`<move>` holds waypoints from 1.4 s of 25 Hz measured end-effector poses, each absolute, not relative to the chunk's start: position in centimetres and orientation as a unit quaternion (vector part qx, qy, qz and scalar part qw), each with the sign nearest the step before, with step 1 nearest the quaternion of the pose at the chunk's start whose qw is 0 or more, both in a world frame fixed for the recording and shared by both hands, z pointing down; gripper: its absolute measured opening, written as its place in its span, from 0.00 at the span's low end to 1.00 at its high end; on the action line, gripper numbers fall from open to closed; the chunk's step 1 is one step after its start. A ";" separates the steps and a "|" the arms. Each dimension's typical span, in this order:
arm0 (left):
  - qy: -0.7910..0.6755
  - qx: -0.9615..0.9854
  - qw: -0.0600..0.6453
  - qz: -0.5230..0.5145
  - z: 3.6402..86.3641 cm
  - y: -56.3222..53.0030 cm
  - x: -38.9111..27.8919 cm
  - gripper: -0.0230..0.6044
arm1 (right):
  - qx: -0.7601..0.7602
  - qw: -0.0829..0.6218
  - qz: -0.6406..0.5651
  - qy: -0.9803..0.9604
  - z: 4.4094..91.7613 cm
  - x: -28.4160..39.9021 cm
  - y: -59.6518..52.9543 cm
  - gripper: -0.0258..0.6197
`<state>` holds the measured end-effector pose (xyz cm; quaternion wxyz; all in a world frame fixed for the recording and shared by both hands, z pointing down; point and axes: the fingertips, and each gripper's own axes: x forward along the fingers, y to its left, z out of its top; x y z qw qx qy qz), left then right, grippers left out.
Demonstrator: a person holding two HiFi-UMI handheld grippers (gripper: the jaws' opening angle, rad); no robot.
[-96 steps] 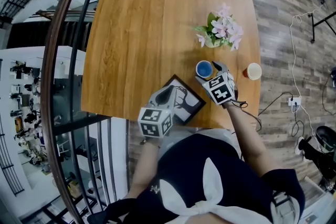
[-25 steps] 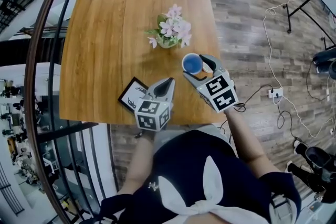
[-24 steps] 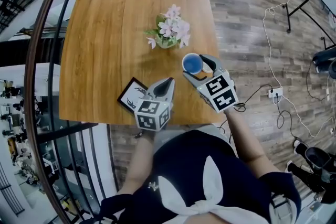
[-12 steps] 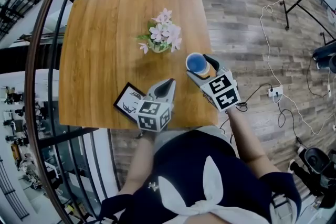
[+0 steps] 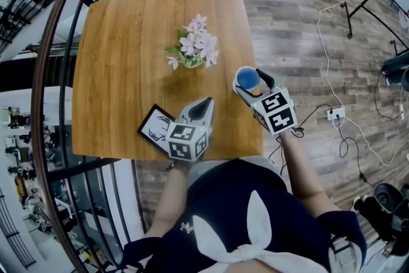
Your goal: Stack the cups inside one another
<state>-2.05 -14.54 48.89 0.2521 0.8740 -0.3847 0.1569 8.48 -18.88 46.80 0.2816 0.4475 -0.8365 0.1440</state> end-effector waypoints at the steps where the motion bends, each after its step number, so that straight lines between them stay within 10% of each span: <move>1: -0.385 0.873 0.253 0.157 48.9 -14.5 -2.0 0.08 | 0.448 0.282 0.146 -0.836 47.0 8.7 -18.9 0.55; 35: -0.425 0.849 0.269 0.165 50.3 -13.4 -5.3 0.08 | 0.432 0.321 0.189 -0.821 55.4 8.5 -20.1 0.56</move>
